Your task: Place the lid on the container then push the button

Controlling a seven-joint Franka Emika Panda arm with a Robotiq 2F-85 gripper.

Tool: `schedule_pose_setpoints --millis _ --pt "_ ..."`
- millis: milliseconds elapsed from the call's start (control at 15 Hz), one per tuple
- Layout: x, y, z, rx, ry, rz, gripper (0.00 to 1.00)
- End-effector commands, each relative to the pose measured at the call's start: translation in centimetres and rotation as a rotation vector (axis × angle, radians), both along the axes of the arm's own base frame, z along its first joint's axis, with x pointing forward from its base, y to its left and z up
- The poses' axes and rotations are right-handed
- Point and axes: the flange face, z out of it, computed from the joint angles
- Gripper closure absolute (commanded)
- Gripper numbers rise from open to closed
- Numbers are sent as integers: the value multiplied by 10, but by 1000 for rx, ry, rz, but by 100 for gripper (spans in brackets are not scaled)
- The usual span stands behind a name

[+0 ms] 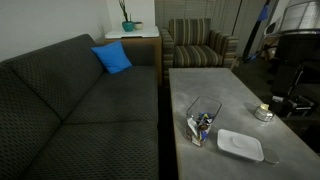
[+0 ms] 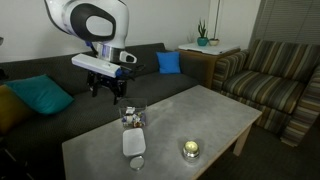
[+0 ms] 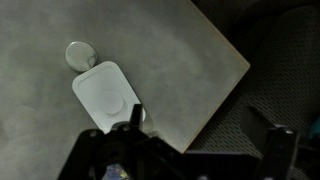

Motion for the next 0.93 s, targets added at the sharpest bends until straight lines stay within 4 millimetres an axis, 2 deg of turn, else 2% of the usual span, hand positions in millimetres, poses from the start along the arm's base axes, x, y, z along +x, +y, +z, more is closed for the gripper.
schedule_pose_setpoints --millis 0,267,667,733,867 --pt "1 2 -34 -93 -39 18 0" --pt "-2 4 -86 -101 -81 2 0" --pt "-16 -5 -167 -180 -6 -111 0" --pt "-20 -2 -147 -146 -8 -81 0" --pt "-22 -4 -166 -166 7 -103 0"
